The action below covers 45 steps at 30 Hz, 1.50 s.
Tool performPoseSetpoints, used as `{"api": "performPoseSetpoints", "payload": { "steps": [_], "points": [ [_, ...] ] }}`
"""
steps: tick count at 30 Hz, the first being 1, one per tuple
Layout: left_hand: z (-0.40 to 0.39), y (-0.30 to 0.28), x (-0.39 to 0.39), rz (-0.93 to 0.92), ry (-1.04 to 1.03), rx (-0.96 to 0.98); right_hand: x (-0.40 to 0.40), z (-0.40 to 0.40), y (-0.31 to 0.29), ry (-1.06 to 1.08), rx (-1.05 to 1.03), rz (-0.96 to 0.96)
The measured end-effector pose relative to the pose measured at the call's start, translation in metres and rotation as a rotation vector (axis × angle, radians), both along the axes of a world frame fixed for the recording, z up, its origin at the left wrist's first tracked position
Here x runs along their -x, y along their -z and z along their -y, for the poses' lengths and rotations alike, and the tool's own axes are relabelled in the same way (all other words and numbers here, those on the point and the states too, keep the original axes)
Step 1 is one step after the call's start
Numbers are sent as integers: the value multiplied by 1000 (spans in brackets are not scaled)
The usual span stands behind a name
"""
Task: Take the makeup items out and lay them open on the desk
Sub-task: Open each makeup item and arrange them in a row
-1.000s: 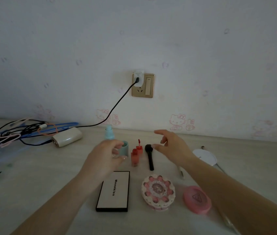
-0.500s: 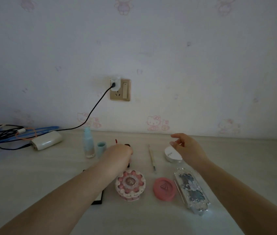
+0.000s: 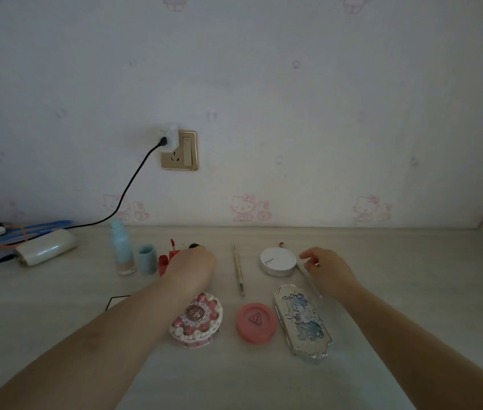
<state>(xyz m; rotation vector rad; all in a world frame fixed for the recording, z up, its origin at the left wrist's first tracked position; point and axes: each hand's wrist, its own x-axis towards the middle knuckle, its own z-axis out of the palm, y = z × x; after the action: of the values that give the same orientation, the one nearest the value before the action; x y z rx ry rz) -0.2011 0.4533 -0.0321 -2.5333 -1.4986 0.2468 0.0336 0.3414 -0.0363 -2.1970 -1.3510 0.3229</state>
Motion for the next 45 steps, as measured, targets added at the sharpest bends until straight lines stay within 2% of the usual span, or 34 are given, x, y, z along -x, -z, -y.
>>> {"api": "performPoseSetpoints", "payload": {
  "steps": [4, 9, 14, 18, 21, 25, 32, 38, 45],
  "points": [
    [-5, -2, -6, 119, -8, -25, 2, -7, 9, 8, 113, 146],
    [-12, -1, -14, 7, -18, 59, 6, -14, 5, 22, 240, 432],
    [-11, -6, -17, 6, 34, 32, 7, -25, -5, 55, 336, 495],
    [-5, -9, -8, 147, 54, -36, 6, -31, -6, 73, 393, 494],
    [2, -16, 1, 301, 55, -33, 6, -30, -7, 110, 358, 468],
    [17, -31, 16, 471, 88, -23, 9, -22, -20, 117, 126, 442],
    [66, -43, 63, 628, 214, -2, 52, 10, -59, -50, -140, 187],
    [122, -47, 126, 671, 197, 49, 112, 42, -66, -244, -208, -120],
    [172, -25, 197, 764, 117, 137, 177, 67, -51, -391, -118, -127]
  ]
}}
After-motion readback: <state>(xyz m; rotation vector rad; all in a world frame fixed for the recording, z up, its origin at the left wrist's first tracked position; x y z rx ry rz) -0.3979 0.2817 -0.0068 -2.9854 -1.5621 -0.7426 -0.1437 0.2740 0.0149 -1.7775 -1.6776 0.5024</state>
